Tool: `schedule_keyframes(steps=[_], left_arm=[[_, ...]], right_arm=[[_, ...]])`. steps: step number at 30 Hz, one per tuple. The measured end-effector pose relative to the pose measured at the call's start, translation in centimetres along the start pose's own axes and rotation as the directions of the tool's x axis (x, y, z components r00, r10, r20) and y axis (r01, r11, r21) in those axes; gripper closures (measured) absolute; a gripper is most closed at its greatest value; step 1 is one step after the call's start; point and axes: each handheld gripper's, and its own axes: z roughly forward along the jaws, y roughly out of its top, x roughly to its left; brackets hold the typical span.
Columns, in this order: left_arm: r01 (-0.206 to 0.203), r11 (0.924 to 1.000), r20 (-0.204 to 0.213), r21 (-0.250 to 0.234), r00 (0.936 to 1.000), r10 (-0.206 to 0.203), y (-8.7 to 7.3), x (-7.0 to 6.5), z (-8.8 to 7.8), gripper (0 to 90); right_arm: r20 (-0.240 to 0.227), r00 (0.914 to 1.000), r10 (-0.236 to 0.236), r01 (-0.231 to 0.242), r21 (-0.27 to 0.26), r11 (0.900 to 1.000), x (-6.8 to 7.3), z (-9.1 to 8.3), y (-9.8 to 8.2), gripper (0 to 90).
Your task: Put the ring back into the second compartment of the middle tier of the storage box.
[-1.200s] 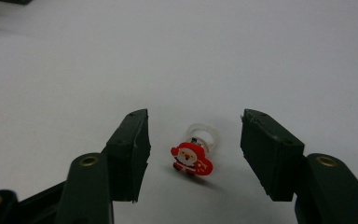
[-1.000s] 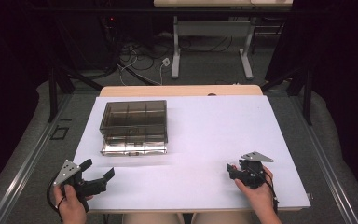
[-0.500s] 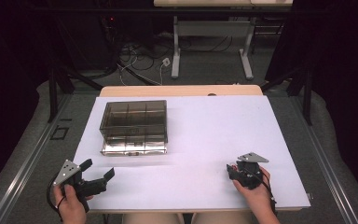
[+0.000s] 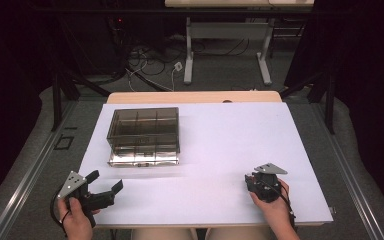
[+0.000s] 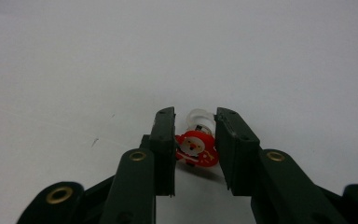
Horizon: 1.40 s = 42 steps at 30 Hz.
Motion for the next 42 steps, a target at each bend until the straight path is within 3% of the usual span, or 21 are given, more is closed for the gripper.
schedule_keyframes(steps=[26, 42], left_arm=[[0.001, 1.0, 0.0, 0.001, 1.0, -0.001, -0.02, 0.05, 0.01, 0.1], [0.004, 1.0, 0.0, 0.001, 1.0, -0.004, -0.01, 0.01, 0.07, 0.1]], right_arm=[[-0.025, 0.9996, 0.015, -0.016, -0.016, 1.0, -0.09, -0.15, 0.11, 72.6], [-0.031, 0.9995, -0.002, 0.001, -0.032, 0.999, 0.01, -0.38, 0.39, 72.6]])
